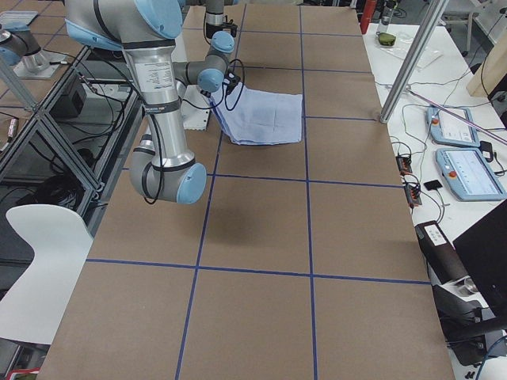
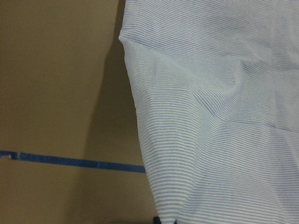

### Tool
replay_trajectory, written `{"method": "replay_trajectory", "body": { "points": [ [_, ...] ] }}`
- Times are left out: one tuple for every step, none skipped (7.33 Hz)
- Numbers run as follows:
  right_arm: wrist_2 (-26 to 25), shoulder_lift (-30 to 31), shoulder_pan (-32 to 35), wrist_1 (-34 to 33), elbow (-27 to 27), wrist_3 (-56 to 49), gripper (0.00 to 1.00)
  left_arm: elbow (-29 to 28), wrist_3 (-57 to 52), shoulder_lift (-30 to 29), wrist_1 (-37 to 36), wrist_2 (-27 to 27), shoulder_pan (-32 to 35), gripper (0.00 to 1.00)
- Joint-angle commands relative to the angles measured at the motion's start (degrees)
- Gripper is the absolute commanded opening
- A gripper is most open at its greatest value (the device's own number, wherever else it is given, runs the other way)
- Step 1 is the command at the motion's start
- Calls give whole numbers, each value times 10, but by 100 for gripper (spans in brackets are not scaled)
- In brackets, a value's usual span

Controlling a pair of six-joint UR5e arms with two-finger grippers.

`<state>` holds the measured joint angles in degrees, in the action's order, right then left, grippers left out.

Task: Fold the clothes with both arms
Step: 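Lift the near edge of the shirt with both grippers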

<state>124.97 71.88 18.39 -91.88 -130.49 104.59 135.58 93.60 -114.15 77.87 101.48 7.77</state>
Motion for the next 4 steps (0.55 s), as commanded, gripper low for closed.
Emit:
{"method": "replay_trajectory", "body": {
  "points": [
    [26,-2,26,0,-5,0,0,14,-1,-3,-8,3,-4,0],
    [29,-2,44,0,1,0,0,12,-3,-4,-7,3,3,0],
    [29,-6,59,1,5,-1,0,7,-8,-9,-4,2,20,0],
    [29,-10,79,1,15,-7,0,4,-42,-22,-5,2,47,0]
  ]
}}
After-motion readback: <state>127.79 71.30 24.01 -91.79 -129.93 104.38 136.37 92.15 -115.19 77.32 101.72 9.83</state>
